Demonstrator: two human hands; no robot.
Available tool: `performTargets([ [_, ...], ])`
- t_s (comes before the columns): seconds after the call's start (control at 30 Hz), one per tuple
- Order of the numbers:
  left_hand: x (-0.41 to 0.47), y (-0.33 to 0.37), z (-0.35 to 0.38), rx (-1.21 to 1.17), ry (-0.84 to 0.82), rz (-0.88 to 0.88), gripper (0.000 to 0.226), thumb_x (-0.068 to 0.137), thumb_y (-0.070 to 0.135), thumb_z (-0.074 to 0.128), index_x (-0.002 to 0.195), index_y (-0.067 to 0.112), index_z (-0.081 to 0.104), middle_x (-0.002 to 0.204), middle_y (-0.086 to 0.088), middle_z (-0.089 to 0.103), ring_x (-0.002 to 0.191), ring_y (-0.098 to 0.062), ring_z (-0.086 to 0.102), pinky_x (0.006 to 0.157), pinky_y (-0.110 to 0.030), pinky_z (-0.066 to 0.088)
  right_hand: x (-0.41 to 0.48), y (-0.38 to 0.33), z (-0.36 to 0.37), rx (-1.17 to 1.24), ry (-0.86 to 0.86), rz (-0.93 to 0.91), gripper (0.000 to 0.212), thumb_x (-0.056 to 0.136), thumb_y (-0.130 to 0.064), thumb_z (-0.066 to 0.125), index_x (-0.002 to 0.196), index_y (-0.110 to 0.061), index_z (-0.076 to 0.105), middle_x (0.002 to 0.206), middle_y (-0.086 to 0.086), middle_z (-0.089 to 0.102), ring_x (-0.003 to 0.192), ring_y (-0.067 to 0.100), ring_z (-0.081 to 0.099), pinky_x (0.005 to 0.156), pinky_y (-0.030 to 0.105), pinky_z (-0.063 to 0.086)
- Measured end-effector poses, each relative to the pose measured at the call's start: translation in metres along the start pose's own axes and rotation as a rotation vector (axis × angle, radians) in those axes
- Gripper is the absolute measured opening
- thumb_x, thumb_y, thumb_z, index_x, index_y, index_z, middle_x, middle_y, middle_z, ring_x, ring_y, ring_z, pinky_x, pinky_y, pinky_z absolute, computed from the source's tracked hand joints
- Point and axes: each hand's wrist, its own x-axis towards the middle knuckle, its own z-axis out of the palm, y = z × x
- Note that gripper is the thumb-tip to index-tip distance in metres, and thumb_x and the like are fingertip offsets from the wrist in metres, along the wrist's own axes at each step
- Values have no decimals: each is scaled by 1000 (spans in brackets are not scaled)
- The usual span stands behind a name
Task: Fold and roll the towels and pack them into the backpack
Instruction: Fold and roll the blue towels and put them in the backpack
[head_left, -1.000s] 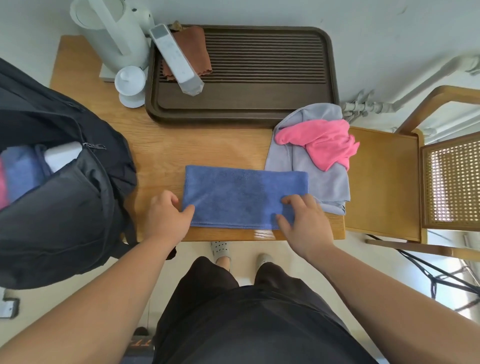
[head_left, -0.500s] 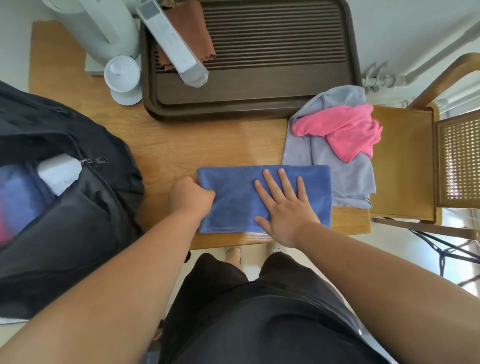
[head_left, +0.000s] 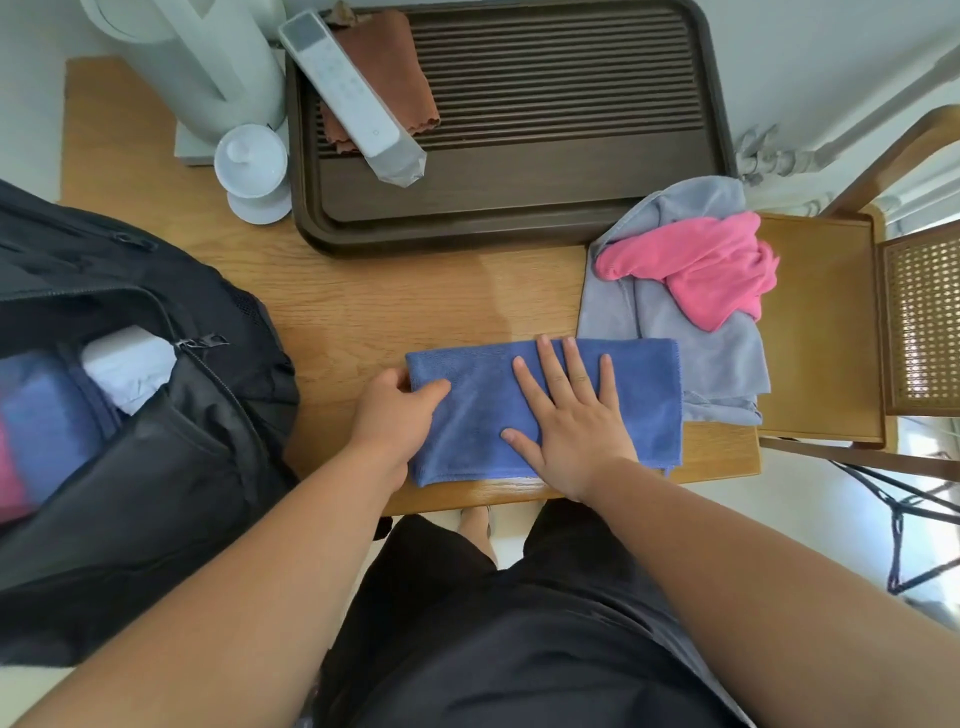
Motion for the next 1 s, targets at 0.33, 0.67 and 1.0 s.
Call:
performTargets([
  [0.33,-10,9,4,63,73,129,8,98,20,61,105,24,64,101,1,72,92,-17,71,81,-40,61,2,4,-2,23,-38,-39,82,94,-75,8,157,-29,-15,165,6,-23,151,30,-24,119,62,-8],
  [0.67,-63,35,41,156,74,366,16,92,18,68,94,32,60,87,-1,71,83,-20,68,78,-42,58,-9,43,-41,610,114,-52,65,99,-60,37,153,-24,39,159,4,31,148,27,23,121,44,22],
  [1.0,-88,41,151,451,128,596,16,89,16,70,89,23,56,67,10,57,61,2,56,56,-8,39,-59,133,-31,990,78,162,28,101,-36,53,125,-25,65,116,-7,64,101,8,58,91,29,47],
])
